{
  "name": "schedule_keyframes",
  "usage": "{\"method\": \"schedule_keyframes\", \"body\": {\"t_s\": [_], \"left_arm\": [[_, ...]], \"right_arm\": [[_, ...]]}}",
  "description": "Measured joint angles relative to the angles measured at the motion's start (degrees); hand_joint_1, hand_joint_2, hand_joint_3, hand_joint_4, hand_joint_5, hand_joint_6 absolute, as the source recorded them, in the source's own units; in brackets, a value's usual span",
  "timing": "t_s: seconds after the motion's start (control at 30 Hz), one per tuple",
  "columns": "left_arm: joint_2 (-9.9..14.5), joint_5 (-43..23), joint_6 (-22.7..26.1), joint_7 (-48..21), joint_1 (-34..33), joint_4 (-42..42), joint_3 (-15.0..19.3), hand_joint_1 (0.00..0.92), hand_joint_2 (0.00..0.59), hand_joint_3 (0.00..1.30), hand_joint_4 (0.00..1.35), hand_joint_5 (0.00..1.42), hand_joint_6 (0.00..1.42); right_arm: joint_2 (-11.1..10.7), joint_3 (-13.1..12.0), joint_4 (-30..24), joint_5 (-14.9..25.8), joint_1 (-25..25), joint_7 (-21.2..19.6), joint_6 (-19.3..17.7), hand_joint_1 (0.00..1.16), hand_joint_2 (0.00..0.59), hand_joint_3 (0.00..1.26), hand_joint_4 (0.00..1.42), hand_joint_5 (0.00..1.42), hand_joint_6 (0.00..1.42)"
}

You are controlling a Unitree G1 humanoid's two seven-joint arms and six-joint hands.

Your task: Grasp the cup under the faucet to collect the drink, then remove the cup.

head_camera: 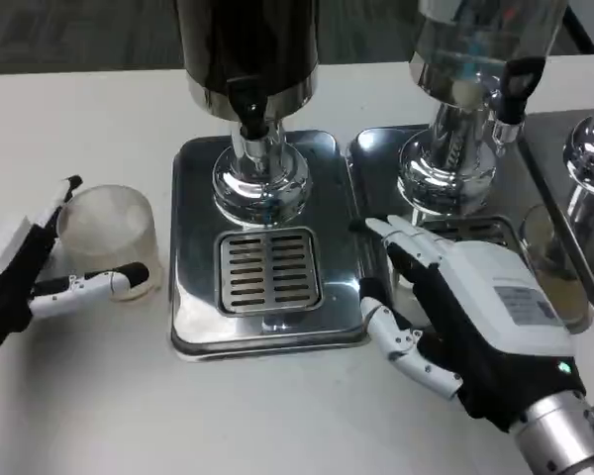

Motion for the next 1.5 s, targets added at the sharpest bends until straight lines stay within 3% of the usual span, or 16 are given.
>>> {"method": "schedule_keyframes", "body": {"t_s": [0.77,1.13,1.5], "left_arm": [[-2.91,-1.37,-0.46,3.89,-0.9,2.86,-0.33,0.199,0.082,0.0,0.11,0.35,0.56],[-4.16,-2.4,-1.21,3.93,-1.07,2.95,-0.23,0.143,0.141,0.22,0.23,0.48,0.79],[-4.81,-2.67,-1.62,4.57,-0.85,3.09,-0.33,0.131,0.198,0.44,0.45,0.73,1.03]], "right_arm": [[-0.88,-1.77,-0.25,2.15,0.01,2.56,1.62,0.05,0.484,0.17,0.14,0.16,0.16],[-1.73,-2.18,-0.94,2.4,0.56,3.76,2.53,0.05,0.484,0.17,0.15,0.16,0.16],[-1.87,-2.28,-2.42,2.61,0.55,5.1,2.76,0.05,0.484,0.17,0.17,0.16,0.15]]}}
